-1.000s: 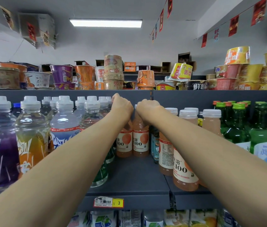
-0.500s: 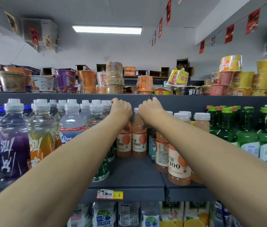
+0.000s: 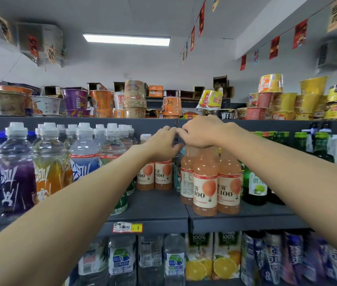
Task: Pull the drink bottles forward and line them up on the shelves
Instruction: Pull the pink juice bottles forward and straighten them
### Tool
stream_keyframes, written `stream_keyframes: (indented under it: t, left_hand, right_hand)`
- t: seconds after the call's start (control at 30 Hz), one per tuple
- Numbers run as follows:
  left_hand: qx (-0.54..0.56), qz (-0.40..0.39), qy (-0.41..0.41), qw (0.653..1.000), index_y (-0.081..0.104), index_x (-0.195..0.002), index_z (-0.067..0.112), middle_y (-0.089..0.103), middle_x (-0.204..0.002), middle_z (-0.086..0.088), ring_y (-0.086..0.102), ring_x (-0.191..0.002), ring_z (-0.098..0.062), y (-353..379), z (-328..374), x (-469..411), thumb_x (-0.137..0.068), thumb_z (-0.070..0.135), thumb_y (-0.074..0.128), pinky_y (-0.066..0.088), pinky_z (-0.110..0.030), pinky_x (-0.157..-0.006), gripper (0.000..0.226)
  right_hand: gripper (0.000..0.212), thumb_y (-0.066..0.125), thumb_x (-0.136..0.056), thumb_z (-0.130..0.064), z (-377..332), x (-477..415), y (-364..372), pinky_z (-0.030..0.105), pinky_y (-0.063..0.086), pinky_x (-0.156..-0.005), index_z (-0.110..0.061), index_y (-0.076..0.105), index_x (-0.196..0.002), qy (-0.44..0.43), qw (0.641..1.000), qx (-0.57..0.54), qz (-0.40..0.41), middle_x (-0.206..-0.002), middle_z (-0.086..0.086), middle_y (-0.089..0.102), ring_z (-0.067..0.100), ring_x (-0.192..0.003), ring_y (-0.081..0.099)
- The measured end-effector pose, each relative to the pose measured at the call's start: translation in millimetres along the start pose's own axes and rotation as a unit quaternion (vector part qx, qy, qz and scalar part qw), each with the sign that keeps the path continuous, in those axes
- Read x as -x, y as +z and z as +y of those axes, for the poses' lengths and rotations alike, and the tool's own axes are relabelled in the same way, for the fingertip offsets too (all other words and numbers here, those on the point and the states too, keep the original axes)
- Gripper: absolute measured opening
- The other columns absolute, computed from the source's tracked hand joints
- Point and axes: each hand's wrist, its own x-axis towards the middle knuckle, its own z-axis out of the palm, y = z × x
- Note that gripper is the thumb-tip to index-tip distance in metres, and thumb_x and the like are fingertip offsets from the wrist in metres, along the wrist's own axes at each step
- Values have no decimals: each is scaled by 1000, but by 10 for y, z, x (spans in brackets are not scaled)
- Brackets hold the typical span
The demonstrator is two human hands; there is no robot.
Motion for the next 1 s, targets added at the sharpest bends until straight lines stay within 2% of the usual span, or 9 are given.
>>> stream_keyframes:
  t: [0.13, 0.23, 0.37, 0.43, 0.5, 0.6, 0.73, 0.87, 1.0]
  left_hand:
    - [37, -34, 10, 999, 40, -148, 24, 51, -133, -7, 49, -124, -27, 28, 152, -11, -96, 36, 61, 42, -41, -101, 57]
    - [53, -48, 12, 997, 38, -151, 27, 53, -132, -7, 49, -122, -26, 40, 215, -25, -98, 33, 59, 42, -44, -103, 57]
    - [54, -50, 18, 997, 44, -146, 29, 56, -115, -5, 55, -105, -22, 64, 252, -48, -98, 29, 59, 47, -40, -94, 50]
    - [62, -27, 17, 998, 48, -142, 28, 52, -110, -2, 52, -100, -18, 69, 265, -65, -98, 20, 58, 46, -37, -93, 46]
    - [80, 32, 12, 996, 55, -136, 24, 50, -115, -2, 50, -103, -15, 63, 287, -80, -98, 17, 55, 44, -34, -95, 39]
    - [123, 125, 51, 983, 67, -115, 20, 59, -107, 6, 54, -96, -6, 60, 362, -71, -100, 27, 54, 46, -27, -88, 21]
    - [122, 76, 104, 984, 71, -108, 22, 66, -97, 13, 56, -84, 3, 118, 459, -13, -93, 51, 61, 42, -16, -70, 35]
    - [106, 53, 109, 987, 66, -116, 20, 68, -97, 9, 61, -84, 0, 148, 492, -5, -90, 50, 66, 44, -9, -67, 40]
    - [78, 32, 95, 992, 68, -110, 19, 68, -90, 9, 63, -81, -3, 36, 495, 1, -90, 53, 66, 46, -15, -66, 40]
  right_hand:
    - [42, 27, -107, -33, 297, 16, -83, 39, 47, -82, -12, 63, -105, 39, 997, -54, -37, -108, 7, 63, 21, -95, 56]
    - [53, 28, -107, -44, 472, 35, -34, 39, 49, -93, -12, 67, -122, 72, 988, -106, -82, -123, 11, 65, 25, -107, 60]
    - [59, 29, -97, -73, 564, 93, 104, 30, 42, -67, -27, 65, -92, 21, 996, -88, -26, -93, -6, 67, 15, -88, 62]
    - [68, 25, -94, -77, 592, 133, 110, 30, 40, -62, -24, 65, -80, 0, 995, -102, 2, -76, -6, 64, 15, -76, 63]
    - [65, 26, -98, -70, 634, 158, 123, 31, 39, -58, -21, 63, -77, -9, 990, -139, 7, -72, 0, 62, 18, -70, 62]
    - [45, 32, -104, -55, 764, 247, 172, 29, 32, -54, -24, 56, -82, -9, 997, -58, 51, -76, -3, 55, 13, -70, 55]
    - [44, 28, -105, -51, 876, 355, 328, 32, 36, -61, -30, 50, -74, 30, 999, -20, 27, -73, -9, 50, 16, -73, 53]
    - [60, 28, -109, -40, 843, 343, 467, 34, 45, -76, -11, 62, -69, 45, 991, -121, 24, -69, 5, 59, 18, -68, 55]
    - [62, 32, -108, -33, 784, 360, 446, 33, 42, -69, -3, 64, -63, 42, 986, -150, 56, -60, 10, 59, 21, -61, 57]
